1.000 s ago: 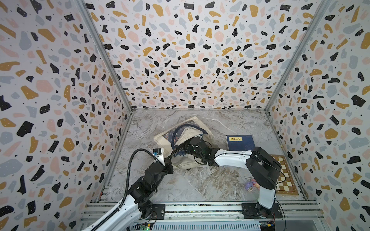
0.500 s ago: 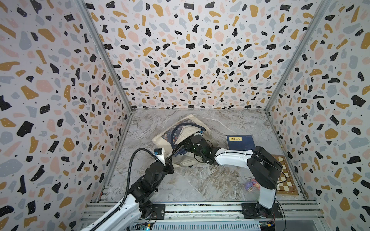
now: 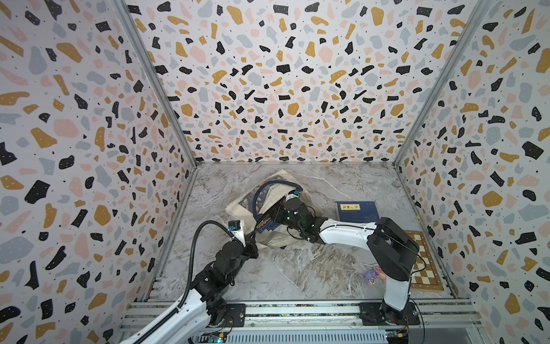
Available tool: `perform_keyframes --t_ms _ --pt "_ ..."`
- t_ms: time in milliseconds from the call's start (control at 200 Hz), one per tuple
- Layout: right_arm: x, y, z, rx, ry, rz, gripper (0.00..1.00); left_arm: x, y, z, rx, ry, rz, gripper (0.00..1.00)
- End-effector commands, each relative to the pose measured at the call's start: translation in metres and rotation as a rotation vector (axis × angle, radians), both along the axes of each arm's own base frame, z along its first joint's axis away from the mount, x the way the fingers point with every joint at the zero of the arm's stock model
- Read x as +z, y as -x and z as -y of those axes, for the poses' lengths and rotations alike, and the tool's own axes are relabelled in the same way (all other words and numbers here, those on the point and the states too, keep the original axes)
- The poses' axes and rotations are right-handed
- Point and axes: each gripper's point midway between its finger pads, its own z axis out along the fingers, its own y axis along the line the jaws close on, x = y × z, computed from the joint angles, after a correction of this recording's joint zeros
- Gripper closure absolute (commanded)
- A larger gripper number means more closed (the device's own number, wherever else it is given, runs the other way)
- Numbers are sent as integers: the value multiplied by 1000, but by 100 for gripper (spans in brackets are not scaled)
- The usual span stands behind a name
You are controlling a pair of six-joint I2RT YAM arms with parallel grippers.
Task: Take out the books from the canvas bag
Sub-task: Pick up the book from the canvas bag.
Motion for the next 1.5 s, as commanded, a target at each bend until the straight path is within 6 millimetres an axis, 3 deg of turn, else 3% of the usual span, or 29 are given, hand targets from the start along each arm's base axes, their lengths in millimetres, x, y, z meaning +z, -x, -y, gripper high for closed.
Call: perform_keyframes --t_ms 0,335,671,821,1021,1146,1386,1491 --pt "72 -12 -18 26 -165 144 65 15 -2 4 -15 27 48 100" --pt "87 -19 -6 -54 -168 137 65 15 -3 5 -19 26 46 100" --pt "60 -33 -7 -139 -114 -2 54 16 -2 5 -18 28 51 100" --pt "63 -33 -17 -121 -178 -13 54 16 -2 5 -17 30 51 100" --pt "86 -27 -30 -46 -290 60 63 16 -2 4 -13 32 52 100" --pt "84 -25 -32 -35 -299 67 72 17 -2 4 -12 31 53 100" --pt "75 -14 -16 -36 -284 54 95 17 -1 3 -10 32 55 100" --pt "77 -7 -5 -35 -270 65 100 18 -1 2 -10 34 56 100"
